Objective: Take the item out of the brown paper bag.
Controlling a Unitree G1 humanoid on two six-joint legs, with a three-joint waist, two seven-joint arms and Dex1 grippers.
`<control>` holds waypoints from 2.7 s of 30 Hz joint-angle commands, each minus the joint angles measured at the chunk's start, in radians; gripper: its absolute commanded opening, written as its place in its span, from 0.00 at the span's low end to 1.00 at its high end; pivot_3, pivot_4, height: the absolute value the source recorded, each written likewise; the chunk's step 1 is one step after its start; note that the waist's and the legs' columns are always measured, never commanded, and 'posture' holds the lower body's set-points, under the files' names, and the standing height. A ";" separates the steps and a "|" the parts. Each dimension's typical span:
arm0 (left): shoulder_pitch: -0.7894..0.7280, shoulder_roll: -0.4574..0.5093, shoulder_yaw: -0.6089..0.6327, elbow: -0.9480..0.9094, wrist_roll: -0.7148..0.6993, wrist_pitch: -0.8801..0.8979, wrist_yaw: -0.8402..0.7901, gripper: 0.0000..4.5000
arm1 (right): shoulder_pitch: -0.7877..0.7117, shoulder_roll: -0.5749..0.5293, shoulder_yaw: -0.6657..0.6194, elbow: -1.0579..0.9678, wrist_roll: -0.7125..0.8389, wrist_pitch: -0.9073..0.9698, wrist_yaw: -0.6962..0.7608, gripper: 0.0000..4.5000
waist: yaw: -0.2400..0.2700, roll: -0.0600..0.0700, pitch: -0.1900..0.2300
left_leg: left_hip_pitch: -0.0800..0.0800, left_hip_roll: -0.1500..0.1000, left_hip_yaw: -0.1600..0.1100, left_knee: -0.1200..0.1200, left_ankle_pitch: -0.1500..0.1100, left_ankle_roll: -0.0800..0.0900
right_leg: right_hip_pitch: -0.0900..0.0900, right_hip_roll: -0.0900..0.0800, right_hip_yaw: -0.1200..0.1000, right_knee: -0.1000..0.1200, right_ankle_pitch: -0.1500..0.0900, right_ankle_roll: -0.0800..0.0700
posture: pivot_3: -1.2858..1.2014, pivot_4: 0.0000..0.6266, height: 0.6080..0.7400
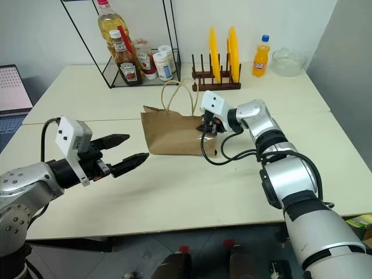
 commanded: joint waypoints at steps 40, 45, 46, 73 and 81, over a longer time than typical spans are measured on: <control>-1.128 -0.087 -0.539 1.769 0.834 -1.035 -0.887 1.00 | 0.998 -0.083 -0.340 -2.108 0.473 1.310 -0.581 0.99 | 0.004 -0.001 -0.001 | -0.002 -0.003 0.000 0.000 -0.001 0.006 | -0.003 0.001 -0.002 0.002 0.002 0.004 | 0.52 0.24 1.00; -0.934 0.024 -0.690 1.474 0.706 -1.012 -0.949 1.00 | 0.986 -0.140 -0.348 -2.017 0.501 1.243 -0.563 0.99 | 0.001 -0.001 -0.001 | -0.001 -0.003 0.000 0.000 -0.001 0.006 | -0.001 0.001 -0.002 0.002 0.002 0.003 | 0.52 0.24 1.00; -0.891 0.050 -0.714 1.382 0.653 -0.964 -0.949 1.00 | 0.984 -0.148 -0.346 -2.000 0.506 1.228 -0.560 0.99 | 0.000 -0.001 -0.001 | -0.001 -0.002 -0.001 0.000 -0.001 0.006 | -0.002 0.001 -0.001 0.002 0.002 0.003 | 0.52 0.24 1.00; -0.348 0.074 -0.681 0.675 0.592 -1.392 -0.910 1.00 | 1.045 -0.309 -0.199 -1.834 0.558 0.998 -0.417 0.99 | 0.020 0.000 -0.001 | -0.001 -0.001 0.000 0.000 0.000 0.008 | 0.001 0.000 -0.001 0.000 0.002 0.003 | 0.52 0.24 1.00; -0.314 -0.054 -0.651 0.656 0.551 -1.205 -0.768 0.86 | 1.153 -0.410 -0.184 -1.853 0.533 0.911 -0.350 1.00 | 0.026 0.000 -0.001 | -0.001 -0.002 0.000 0.001 0.000 0.008 | 0.002 0.000 -0.002 0.000 0.002 0.004 | 0.52 0.24 1.00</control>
